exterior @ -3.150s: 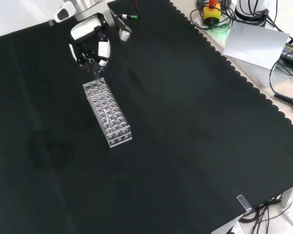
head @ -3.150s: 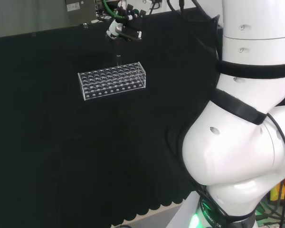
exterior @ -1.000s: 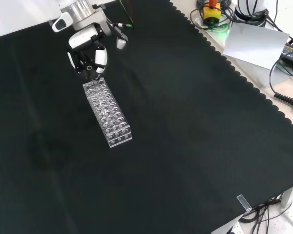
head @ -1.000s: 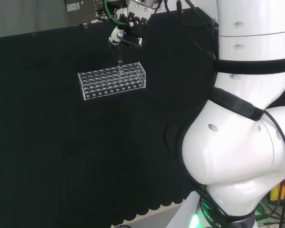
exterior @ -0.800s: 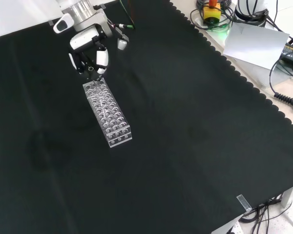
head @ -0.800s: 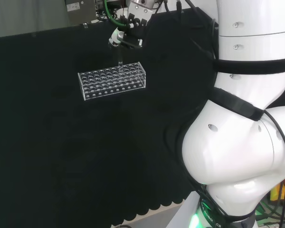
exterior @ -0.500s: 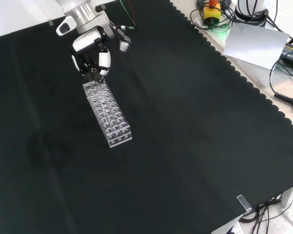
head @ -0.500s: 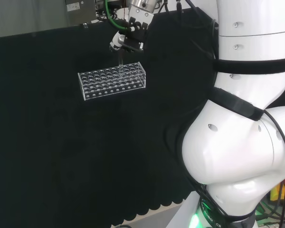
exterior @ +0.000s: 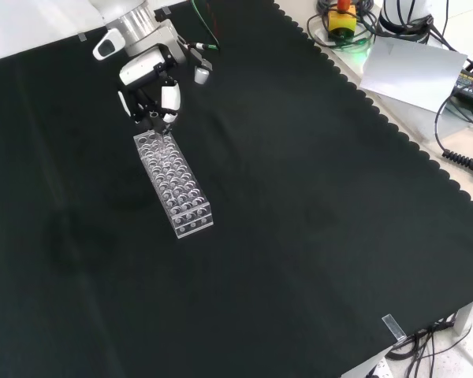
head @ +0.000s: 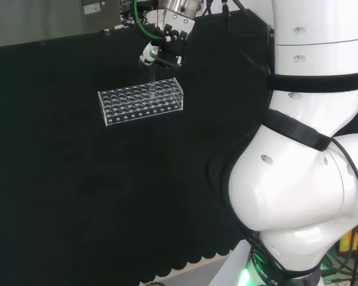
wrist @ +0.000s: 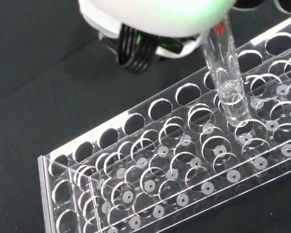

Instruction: Put the test tube back in the rack.

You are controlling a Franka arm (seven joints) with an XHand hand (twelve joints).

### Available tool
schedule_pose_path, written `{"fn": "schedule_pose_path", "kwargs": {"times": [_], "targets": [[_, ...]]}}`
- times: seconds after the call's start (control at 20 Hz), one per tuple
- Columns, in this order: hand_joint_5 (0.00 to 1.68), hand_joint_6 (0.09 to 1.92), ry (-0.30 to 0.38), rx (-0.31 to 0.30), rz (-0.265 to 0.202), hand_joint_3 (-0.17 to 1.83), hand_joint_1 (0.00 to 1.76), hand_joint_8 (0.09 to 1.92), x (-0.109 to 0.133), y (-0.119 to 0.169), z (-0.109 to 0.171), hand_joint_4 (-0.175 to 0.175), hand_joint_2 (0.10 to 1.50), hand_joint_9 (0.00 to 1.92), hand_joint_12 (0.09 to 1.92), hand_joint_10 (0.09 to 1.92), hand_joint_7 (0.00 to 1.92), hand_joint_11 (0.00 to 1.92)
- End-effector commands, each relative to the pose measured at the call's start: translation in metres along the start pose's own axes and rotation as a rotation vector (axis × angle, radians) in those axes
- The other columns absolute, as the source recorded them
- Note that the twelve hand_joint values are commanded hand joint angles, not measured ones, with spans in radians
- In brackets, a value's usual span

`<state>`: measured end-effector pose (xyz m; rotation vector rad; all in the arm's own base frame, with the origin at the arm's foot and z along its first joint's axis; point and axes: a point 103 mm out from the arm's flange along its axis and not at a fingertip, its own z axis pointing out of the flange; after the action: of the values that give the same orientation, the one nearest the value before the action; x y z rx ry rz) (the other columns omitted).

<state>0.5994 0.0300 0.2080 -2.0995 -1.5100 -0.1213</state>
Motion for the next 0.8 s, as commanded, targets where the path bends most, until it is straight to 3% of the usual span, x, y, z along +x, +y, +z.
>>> {"fn": "schedule_pose_path", "kwargs": {"times": [0.05,0.8], "targets": [[1.43,0.36,-0.007,0.005,-0.003,0.64,1.23,0.33,-0.001,0.000,0.010,-0.175,0.62,1.74,0.92,0.25,1.82,1.29],[1.43,0.36,-0.007,0.051,-0.002,0.64,1.23,0.33,-0.001,0.001,0.034,-0.175,0.62,1.74,0.93,0.25,1.82,1.29]]}}
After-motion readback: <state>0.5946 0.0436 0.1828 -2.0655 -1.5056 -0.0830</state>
